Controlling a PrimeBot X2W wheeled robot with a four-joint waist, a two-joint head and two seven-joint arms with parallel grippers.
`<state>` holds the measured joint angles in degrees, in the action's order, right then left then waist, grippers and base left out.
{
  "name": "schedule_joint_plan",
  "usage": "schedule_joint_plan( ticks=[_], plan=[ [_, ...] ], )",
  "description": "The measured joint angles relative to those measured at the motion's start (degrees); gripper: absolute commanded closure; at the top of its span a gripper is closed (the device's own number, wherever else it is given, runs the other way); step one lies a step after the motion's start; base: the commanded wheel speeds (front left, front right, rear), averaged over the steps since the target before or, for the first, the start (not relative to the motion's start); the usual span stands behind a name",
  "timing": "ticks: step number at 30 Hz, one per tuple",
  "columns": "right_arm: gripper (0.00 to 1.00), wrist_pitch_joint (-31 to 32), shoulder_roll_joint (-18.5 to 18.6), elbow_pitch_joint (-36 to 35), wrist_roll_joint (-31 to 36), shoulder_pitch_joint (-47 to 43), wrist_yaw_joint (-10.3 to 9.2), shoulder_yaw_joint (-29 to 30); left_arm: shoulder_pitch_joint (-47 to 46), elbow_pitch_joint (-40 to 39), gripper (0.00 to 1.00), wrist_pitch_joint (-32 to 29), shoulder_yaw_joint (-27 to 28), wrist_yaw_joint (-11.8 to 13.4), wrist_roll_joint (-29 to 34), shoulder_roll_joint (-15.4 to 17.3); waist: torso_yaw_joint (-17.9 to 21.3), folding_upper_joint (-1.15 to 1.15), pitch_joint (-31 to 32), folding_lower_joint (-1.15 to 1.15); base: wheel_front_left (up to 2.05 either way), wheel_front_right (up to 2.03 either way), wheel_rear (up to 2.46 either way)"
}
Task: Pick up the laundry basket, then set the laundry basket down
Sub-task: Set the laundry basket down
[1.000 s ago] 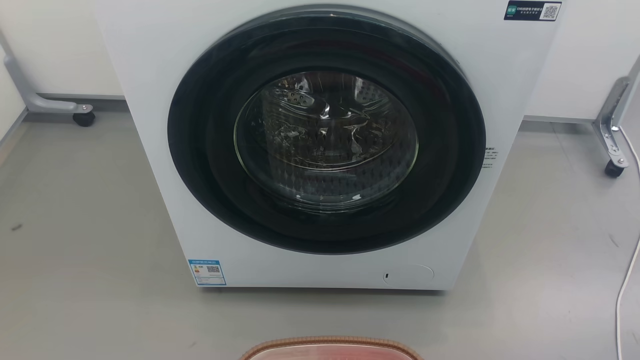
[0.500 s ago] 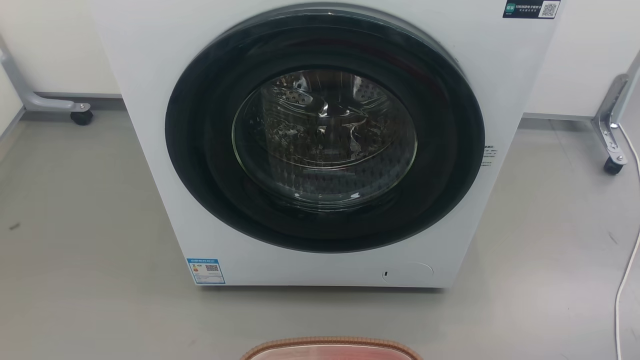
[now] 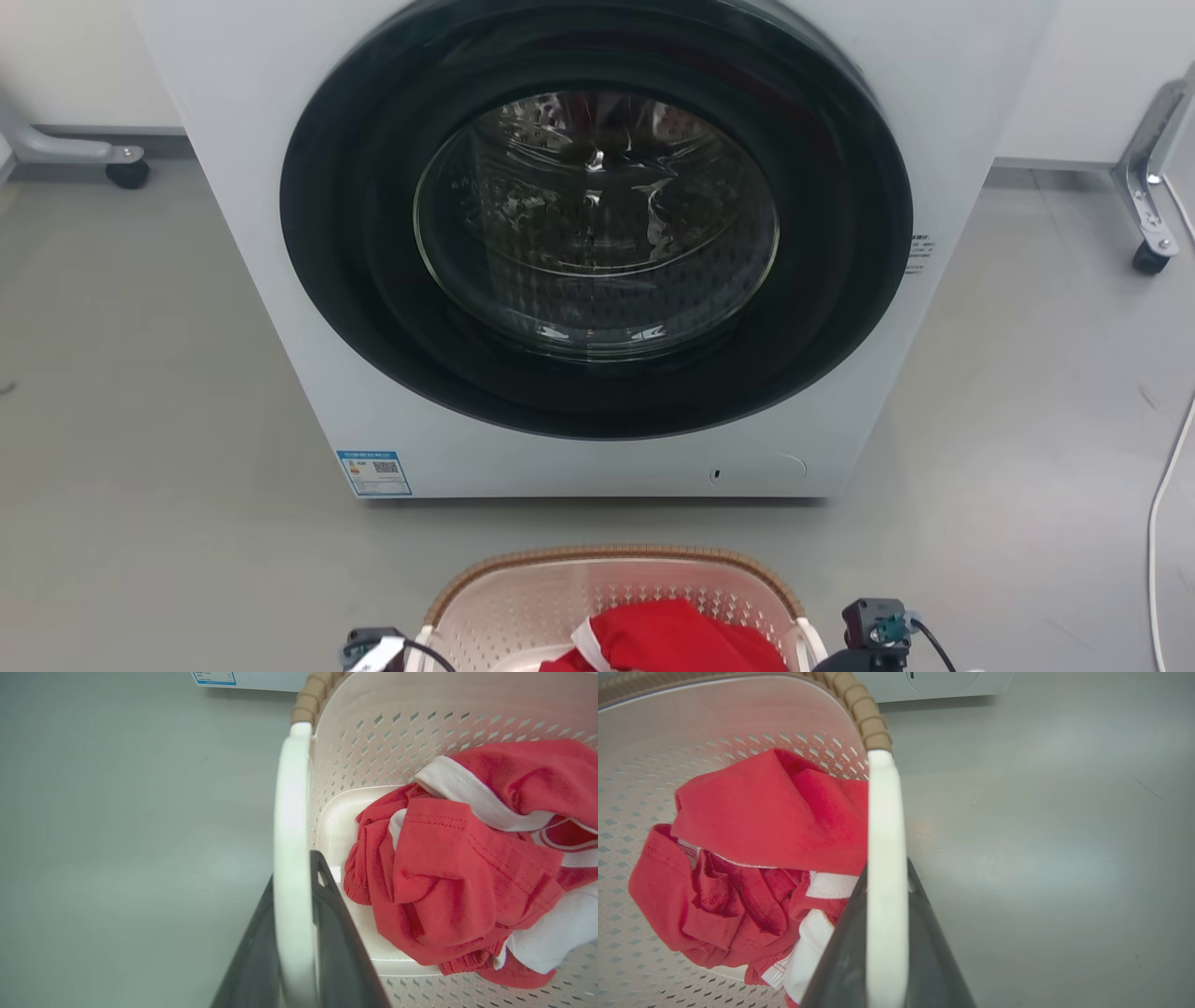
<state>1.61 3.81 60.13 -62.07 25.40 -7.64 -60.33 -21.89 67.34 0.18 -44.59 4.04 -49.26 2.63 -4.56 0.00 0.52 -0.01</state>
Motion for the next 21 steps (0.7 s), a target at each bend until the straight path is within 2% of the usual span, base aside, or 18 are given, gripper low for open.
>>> schedule_joint_plan(
  ticks=[10, 21],
  plan=[
    [1.0, -0.21, -0.01, 1.35, 0.07, 6.45, 0.0, -0.14, -5.66, -0.05, 1.0, 0.89, 0.42, 0.0, 0.1, 0.03, 0.42, 0.0, -3.88, 0.0, 0.0, 0.0, 0.0],
    [1.0, -1.21, 0.02, 3.14, 1.27, 16.45, 0.02, 0.11, -13.54, -0.7, 1.0, 2.54, 1.6, 0.49, 0.43, 0.21, 0.74, 0.01, -11.77, -0.01, 0.0, 0.0, 0.0]
  ],
)
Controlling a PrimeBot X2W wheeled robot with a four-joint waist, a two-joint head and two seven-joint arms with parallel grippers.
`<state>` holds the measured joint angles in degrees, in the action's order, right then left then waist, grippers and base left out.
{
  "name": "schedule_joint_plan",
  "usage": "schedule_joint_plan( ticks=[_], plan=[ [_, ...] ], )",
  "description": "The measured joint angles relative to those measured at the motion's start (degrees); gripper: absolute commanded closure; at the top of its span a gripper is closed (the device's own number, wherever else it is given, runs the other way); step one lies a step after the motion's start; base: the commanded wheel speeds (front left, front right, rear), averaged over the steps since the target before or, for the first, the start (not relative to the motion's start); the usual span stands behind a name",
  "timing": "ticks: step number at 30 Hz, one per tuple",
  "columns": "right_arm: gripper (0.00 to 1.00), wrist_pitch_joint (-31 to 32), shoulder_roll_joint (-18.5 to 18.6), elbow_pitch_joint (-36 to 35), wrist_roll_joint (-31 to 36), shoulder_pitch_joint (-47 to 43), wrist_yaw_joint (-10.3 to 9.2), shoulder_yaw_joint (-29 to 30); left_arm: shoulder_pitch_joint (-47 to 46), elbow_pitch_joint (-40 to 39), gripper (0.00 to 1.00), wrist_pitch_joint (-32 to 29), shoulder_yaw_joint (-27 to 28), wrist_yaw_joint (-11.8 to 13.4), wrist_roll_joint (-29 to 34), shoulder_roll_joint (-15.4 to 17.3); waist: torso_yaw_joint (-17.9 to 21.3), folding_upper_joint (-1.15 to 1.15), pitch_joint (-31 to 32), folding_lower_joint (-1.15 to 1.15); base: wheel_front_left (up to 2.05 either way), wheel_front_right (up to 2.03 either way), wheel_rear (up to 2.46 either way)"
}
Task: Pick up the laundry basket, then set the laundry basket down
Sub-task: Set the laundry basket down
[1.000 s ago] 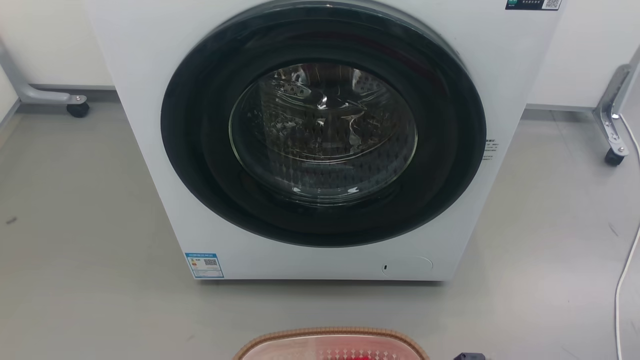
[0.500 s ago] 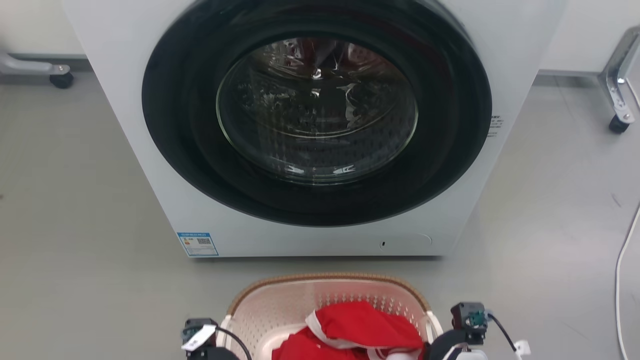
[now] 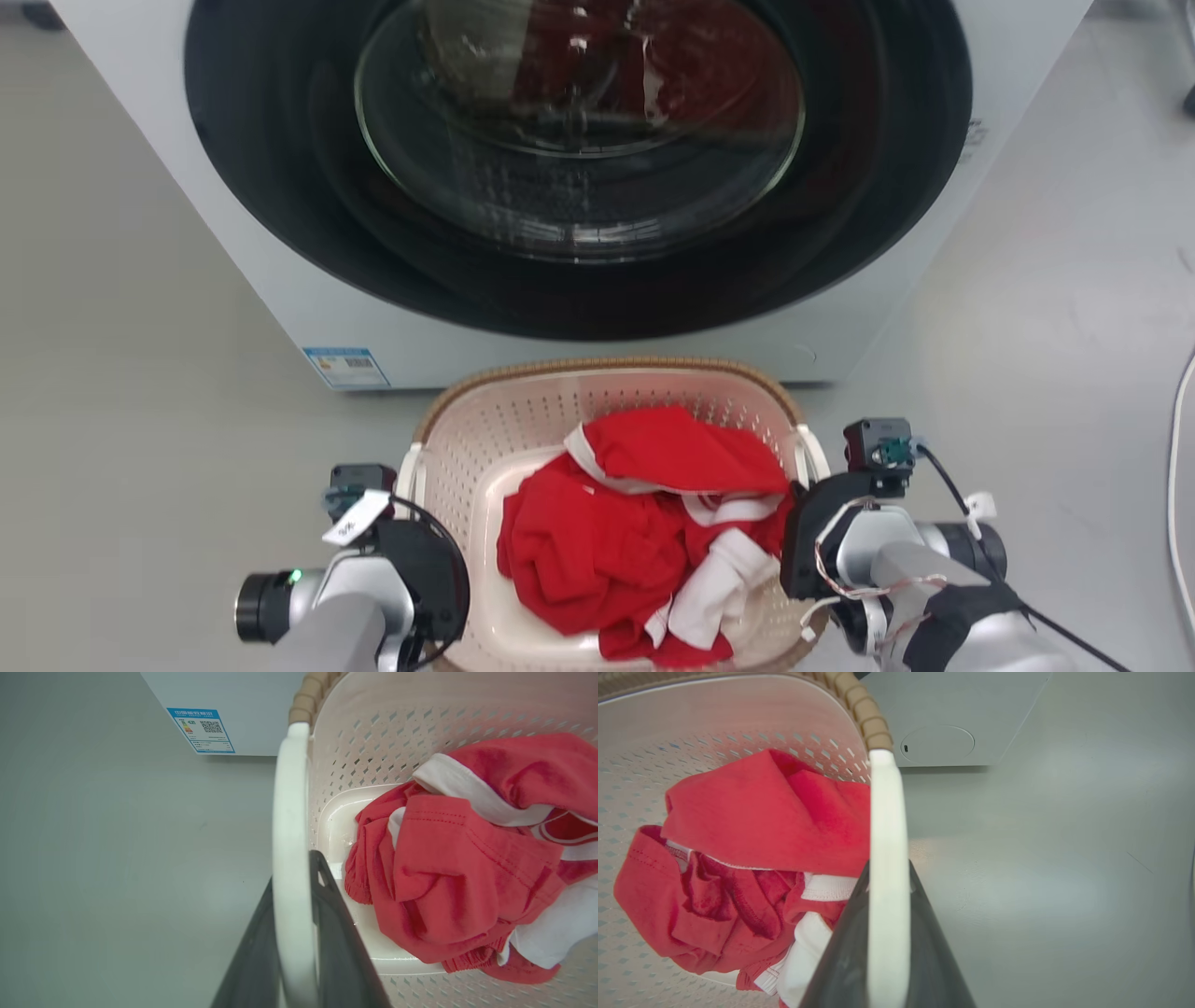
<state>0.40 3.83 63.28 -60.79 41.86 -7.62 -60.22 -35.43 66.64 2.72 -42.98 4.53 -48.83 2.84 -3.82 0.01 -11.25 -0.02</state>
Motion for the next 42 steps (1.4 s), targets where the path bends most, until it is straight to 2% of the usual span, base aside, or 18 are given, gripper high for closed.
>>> schedule_joint_plan(
  ticks=[25, 42],
  plan=[
    [1.0, -2.25, 0.19, 2.29, 2.41, 13.94, 0.01, -0.32, -12.62, -0.09, 1.0, 2.5, 0.51, 0.09, 1.86, 0.56, 0.47, 0.01, -21.7, 0.0, 0.0, 0.0, 0.0],
    [1.0, -4.64, 0.31, 2.69, 2.96, 19.29, 0.04, -0.77, -18.12, 0.56, 1.0, 5.36, 1.36, 0.03, 2.02, 0.79, 0.66, 0.0, -31.41, 0.01, 0.0, 0.0, 0.0]
  ],
)
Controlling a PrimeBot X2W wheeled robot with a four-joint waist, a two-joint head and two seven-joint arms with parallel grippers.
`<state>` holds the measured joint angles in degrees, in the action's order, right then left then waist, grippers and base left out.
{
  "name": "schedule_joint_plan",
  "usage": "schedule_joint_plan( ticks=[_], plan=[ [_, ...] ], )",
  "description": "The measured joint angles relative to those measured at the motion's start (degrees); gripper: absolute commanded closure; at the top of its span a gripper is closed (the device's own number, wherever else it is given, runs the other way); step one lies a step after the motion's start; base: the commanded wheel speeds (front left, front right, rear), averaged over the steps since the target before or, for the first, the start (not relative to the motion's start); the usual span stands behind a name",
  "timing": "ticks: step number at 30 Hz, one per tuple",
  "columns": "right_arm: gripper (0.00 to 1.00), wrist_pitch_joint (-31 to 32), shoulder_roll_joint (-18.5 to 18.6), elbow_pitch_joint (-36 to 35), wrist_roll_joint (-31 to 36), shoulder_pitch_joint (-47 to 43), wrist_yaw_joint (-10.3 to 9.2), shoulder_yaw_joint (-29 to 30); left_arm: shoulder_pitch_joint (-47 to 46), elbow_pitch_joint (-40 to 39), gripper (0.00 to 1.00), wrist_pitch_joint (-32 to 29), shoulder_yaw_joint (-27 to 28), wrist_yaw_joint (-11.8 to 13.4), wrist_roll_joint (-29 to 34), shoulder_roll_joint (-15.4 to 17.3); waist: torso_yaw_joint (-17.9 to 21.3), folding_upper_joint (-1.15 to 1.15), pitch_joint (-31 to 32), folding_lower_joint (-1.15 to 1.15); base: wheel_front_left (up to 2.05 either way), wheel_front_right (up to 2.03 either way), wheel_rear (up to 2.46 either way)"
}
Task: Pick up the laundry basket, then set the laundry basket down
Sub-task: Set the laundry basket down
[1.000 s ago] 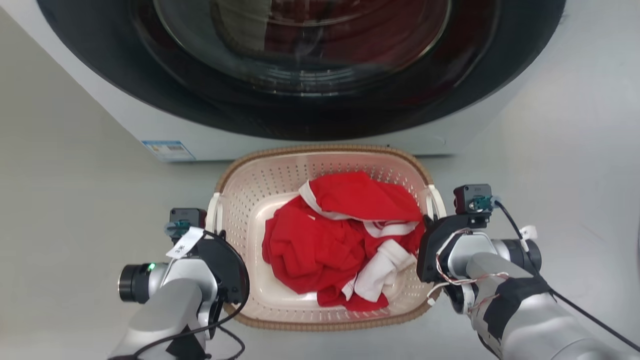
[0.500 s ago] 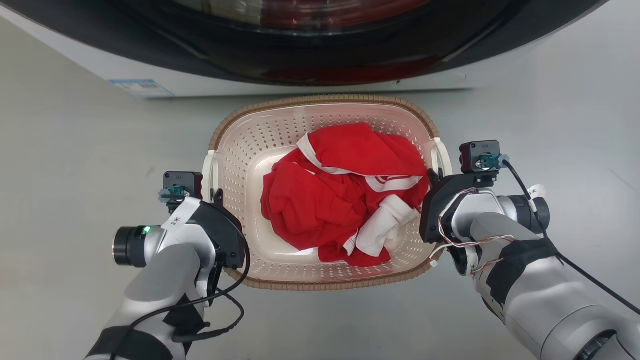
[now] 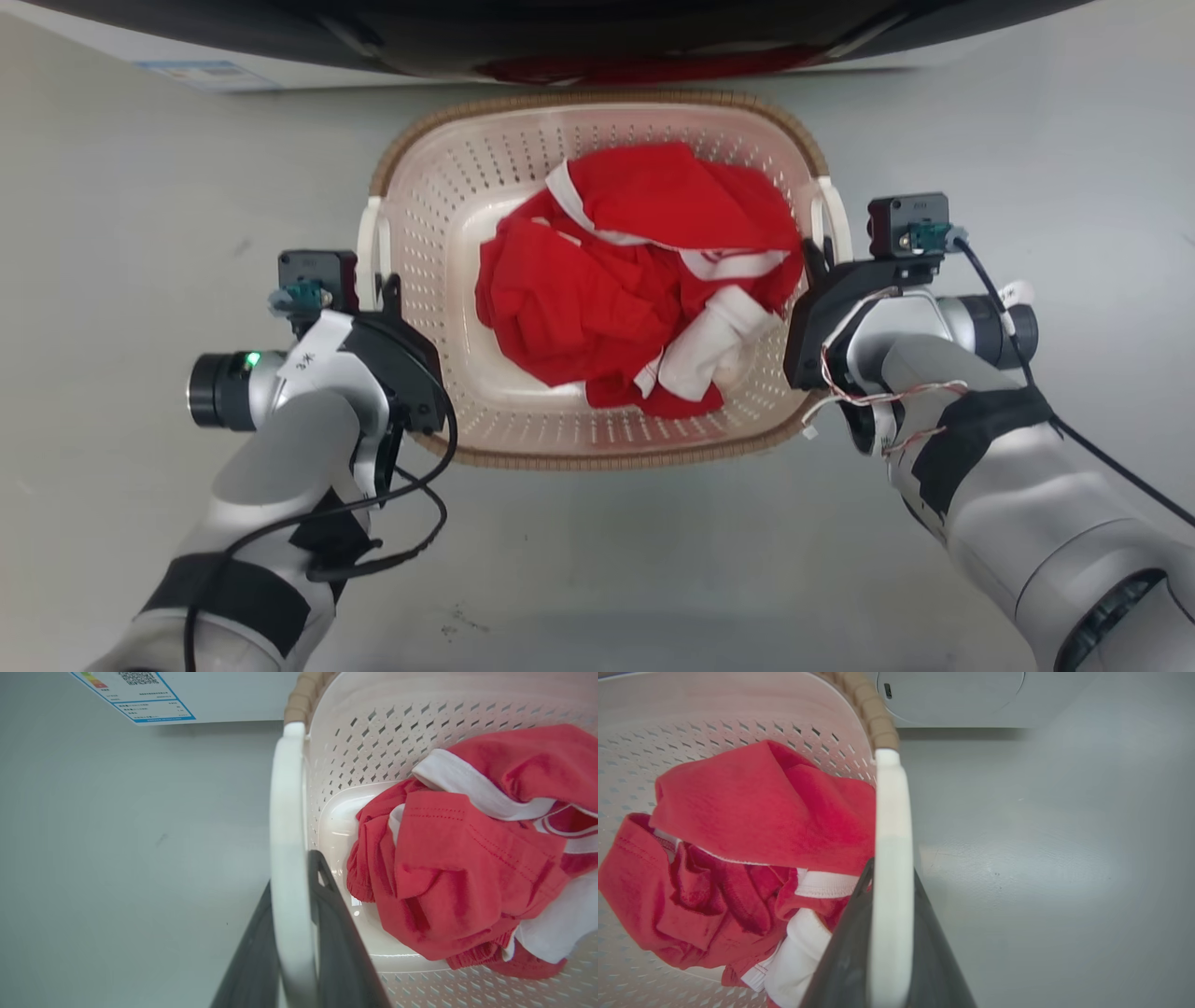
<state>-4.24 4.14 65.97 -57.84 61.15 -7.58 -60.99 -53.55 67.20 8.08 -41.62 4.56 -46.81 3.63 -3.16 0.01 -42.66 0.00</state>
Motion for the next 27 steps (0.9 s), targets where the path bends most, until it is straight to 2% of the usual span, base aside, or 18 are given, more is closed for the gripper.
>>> schedule_joint_plan(
  ticks=[8, 19, 22, 23, 24, 25, 26, 27],
  plan=[
    [1.0, -1.93, 0.12, -0.08, 0.51, 3.25, 0.0, -0.21, -3.46, 0.48, 1.0, 1.7, 0.23, 0.04, 0.53, 0.41, 0.42, 0.0, -6.17, 0.0, 0.0, 0.0, 0.0],
    [1.0, -3.48, 0.15, -0.24, 0.51, 3.54, 0.0, -0.68, -4.1, 1.33, 1.0, 3.21, 0.32, 0.04, 0.57, 0.27, 0.44, -0.01, -7.43, 0.0, 0.0, 0.0, 0.0],
    [0.58, -3.7, 0.14, -0.02, 0.51, 3.65, 0.0, -0.81, -4.15, 1.53, 1.0, 3.64, 0.48, 0.04, 0.56, 0.13, 0.38, -0.01, -7.32, 0.0, 0.0, 0.0, 0.0],
    [0.25, -3.93, 0.13, 0.02, 0.51, 3.65, 0.0, -0.91, -4.19, 1.59, 0.71, 3.71, 0.57, 0.04, 0.56, 0.03, 0.36, -0.01, -7.24, 0.01, 0.0, 0.0, 0.0],
    [0.0, -3.94, 0.07, 0.01, 0.51, 3.66, 0.0, -0.97, -4.28, 1.67, 0.53, 3.86, 0.59, 0.05, 0.56, -0.09, 0.34, -0.01, -7.16, 0.01, 0.0, 0.0, 0.0],
    [0.0, -4.0, -0.03, 0.0, 0.51, 3.69, 0.0, -0.98, -4.41, 1.8, 0.12, 3.94, 0.65, 0.1, 0.56, -0.18, 0.33, -0.01, -7.08, 0.01, 0.0, 0.0, 0.0],
    [0.0, -4.09, -0.21, 0.01, 0.51, 3.71, 0.01, -1.0, -4.5, 1.88, 0.12, 4.12, 0.7, 0.32, 0.56, -0.34, 0.3, -0.01, -6.97, 0.0, 0.0, 0.0, 0.0],
    [0.0, -4.47, -0.36, 0.02, 0.51, 3.71, 0.01, -1.02, -4.51, 1.94, 0.0, 4.15, 0.75, 0.32, 0.56, -0.44, 0.28, -0.01, -6.82, 0.0, 0.0, 0.0, 0.0]
  ],
)
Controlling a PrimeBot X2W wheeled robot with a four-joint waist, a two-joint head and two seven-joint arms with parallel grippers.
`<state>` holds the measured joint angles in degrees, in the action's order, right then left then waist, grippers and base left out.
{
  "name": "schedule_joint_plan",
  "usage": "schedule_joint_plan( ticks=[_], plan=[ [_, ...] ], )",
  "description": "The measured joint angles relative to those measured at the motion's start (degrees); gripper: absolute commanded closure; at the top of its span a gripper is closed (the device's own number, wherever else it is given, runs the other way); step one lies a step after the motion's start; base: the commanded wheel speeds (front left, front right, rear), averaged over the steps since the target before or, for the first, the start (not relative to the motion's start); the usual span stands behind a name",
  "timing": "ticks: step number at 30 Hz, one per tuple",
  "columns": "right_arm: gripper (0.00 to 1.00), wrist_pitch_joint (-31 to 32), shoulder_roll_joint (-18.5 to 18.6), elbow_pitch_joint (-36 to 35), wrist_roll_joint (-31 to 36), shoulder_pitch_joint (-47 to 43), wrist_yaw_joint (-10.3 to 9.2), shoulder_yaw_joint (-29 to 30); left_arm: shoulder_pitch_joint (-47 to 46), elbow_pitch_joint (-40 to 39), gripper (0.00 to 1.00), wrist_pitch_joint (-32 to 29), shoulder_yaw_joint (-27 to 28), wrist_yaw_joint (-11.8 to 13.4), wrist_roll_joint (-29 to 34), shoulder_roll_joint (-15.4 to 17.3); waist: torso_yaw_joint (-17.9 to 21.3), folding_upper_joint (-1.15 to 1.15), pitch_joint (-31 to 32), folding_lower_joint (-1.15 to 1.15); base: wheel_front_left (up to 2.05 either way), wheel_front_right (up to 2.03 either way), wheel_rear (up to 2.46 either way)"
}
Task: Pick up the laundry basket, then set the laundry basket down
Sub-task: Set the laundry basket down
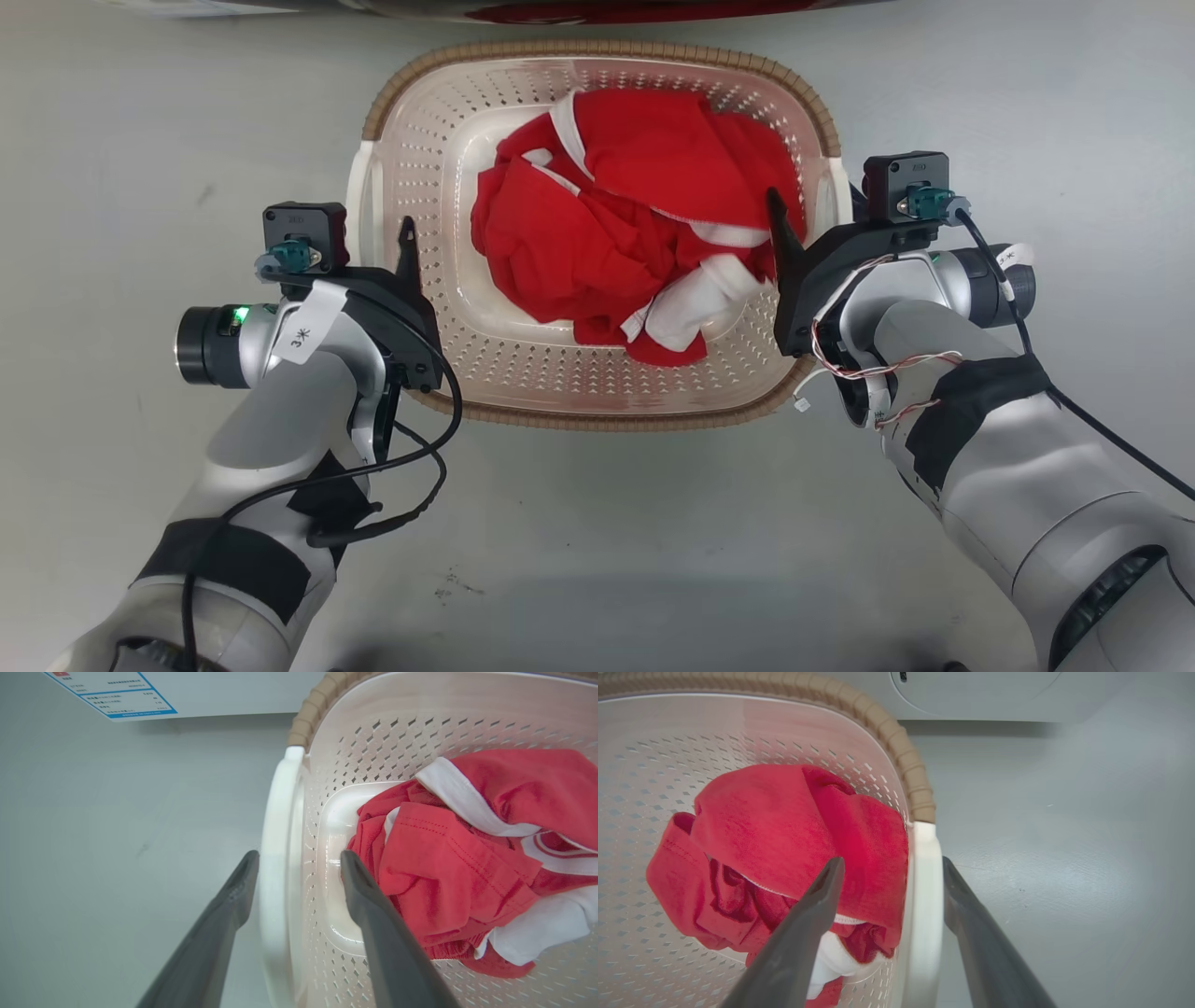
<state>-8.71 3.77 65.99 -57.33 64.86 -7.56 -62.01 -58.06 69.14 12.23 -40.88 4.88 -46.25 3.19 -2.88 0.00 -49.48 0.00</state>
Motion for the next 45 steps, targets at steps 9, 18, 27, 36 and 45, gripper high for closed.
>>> schedule_joint_plan(
  ticks=[9, 18, 27, 36, 45],
  plan=[
    [0.0, -0.97, -0.09, 0.62, -0.03, -0.44, 0.0, -0.25, 0.51, 0.83, 0.0, 0.86, 0.56, -0.1, -0.18, -0.11, -0.14, 0.0, 2.6, 0.0, 0.0, 0.0, 0.0],
    [0.0, -2.94, -0.1, 2.16, -0.12, -2.36, 0.0, -0.29, 4.41, 1.26, 0.0, 1.69, 1.21, -0.92, -0.62, -0.18, 0.08, 0.0, 7.04, 0.0, 0.0, 0.0, 0.0],
    [0.0, -5.41, -0.14, 2.99, -1.64, -7.62, 0.59, 2.22, 9.96, -0.24, 0.0, 2.04, 2.89, -1.88, -1.68, -0.55, 0.16, 0.0, 14.88, 0.01, 0.0, 0.0, 0.0],
    [0.0, -5.58, 0.19, 1.23, -1.8, -11.78, 1.04, 4.6, 14.19, -4.91, 0.0, 2.05, 4.11, -1.77, -0.46, -0.31, -0.21, 0.0, 21.44, 0.01, 0.0, 0.0, 0.0],
    [0.0, -5.58, 3.35, -5.92, -0.52, -20.98, 1.1, 9.71, 23.45, -14.46, 0.0, 2.05, 6.97, -0.13, 3.49, 2.66, -0.93, -0.01, 30.75, 0.01, 0.0, 0.0, 0.0]
  ],
)
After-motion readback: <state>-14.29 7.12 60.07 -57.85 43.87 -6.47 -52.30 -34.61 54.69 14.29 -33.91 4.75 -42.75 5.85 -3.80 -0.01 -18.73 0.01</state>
